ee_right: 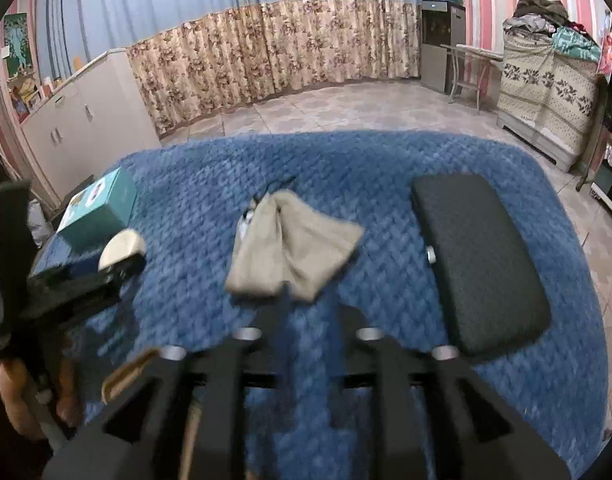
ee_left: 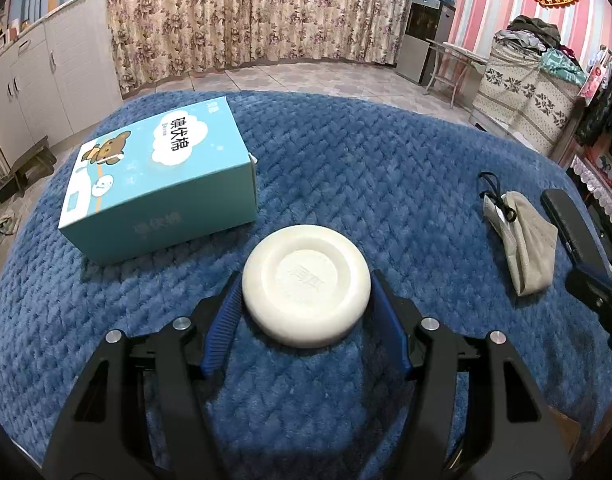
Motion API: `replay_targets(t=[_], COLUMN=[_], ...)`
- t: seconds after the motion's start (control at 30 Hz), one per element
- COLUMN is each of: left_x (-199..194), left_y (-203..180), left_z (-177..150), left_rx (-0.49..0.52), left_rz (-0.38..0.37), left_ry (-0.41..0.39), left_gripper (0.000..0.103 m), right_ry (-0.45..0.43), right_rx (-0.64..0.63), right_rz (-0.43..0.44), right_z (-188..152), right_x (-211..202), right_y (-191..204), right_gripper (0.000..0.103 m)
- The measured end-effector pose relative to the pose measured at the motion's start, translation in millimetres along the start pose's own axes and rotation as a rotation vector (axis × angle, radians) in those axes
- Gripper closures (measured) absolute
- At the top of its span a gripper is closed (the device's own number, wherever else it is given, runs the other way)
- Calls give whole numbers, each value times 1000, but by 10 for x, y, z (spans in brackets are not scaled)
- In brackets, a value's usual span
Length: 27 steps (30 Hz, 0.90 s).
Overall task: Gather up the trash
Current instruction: 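Lift the white disc and beige pouch and carry them toward the basket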
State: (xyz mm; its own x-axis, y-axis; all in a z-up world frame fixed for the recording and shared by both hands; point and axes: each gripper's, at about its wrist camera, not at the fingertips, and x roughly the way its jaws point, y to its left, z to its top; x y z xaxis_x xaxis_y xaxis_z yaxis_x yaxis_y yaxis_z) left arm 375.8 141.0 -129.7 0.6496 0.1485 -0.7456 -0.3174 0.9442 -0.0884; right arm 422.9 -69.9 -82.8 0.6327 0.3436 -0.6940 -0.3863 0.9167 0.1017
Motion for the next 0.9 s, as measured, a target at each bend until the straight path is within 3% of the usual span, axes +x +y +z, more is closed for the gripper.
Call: replay_targets(t=[0.03,0.23,0.4,0.47,0.63,0.9], left_x=[0,-2,-7,-7,-1,-178], left_y=[5,11,7,9,-2,-88], left_z=[3,14,21,22,10,-137], left_rx=[2,2,1,2,3,19], left_rz=[2,1,0,1,0,-41], left_ry=[-1,1,1,2,3,-20], left_gripper=[42,42,42,42,42,42], right_ry=[-12,30,81,76,1,-43], right_rx=[-8,-45,-78,-113,-69,-48], right_rz=[-5,-31,25,37,53,-17], right_z=[17,142,120,87,-32,-510], right_x=[-4,273,382,325,-117,-766], right_y=[18,92,139,210,102,-99], right_gripper=[33,34,83,91,94,94])
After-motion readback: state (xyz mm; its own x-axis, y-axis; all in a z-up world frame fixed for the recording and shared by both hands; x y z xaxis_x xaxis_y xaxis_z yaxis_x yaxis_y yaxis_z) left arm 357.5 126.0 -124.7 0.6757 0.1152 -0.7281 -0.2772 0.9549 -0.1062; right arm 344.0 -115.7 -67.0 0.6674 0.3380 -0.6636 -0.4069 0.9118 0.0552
